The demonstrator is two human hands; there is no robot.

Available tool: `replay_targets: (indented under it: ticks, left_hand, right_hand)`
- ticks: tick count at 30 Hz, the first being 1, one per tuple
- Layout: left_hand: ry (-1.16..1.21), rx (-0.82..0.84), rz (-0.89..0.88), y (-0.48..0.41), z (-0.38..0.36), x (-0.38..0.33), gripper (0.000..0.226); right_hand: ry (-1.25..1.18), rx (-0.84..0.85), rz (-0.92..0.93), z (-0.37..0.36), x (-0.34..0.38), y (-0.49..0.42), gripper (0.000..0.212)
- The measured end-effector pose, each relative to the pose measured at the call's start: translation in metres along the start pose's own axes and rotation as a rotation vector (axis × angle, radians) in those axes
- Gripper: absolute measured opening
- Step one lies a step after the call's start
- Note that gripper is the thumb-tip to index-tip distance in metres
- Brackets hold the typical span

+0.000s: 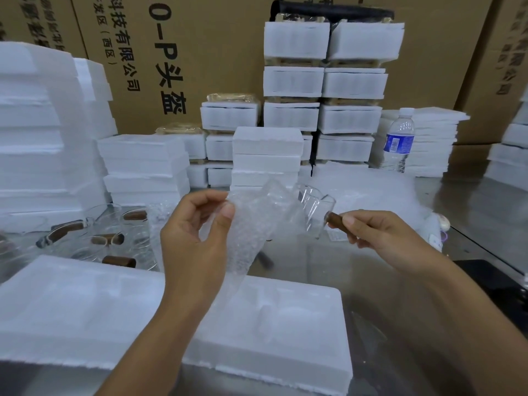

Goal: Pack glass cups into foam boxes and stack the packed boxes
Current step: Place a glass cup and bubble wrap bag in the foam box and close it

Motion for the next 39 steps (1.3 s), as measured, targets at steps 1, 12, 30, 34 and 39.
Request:
replay_targets:
  ticks: [1,12,30,34,39]
  left_hand:
    - [-0.001,0.018,0.000,0.000,0.000,0.001,0.020]
    - [-0.194,0.387,-0.081,0.012,-0.015,0.003,0.033]
    - [-0.612,0.396,0.099,0.010,-0.006,0.021,0.037]
    - [-0.550,0.351,0.077,0.009,-0.006,0.016,0.044]
    - [-0.331,0.126,0.105,0.000,0.000,0.011,0.043]
  right_hand:
    - [0.026,-0.012,0.001,-0.001,0.001,0.000,0.025]
    - [-0.063,-0.036,-0.022,-0.024,0.009,-0.001,0.025]
    - [-0.230,-0.103,-0.040,-0.034,0.010,0.000,0.025]
    - [-0.243,-0.089,-0.040,-0.032,0.010,0.000,0.025]
    - [-0.204,-0.069,-0.034,-0.026,0.007,0.000,0.024]
Point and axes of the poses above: each hand's wrist, its own y-axis away from the middle knuckle, its own z-axis out of the back of the hand, x = y × z, the point moved 3 cm from there along -y, towards the middle knuckle, and after that the axes turned 5 degrees about y, right-handed, at the moved point
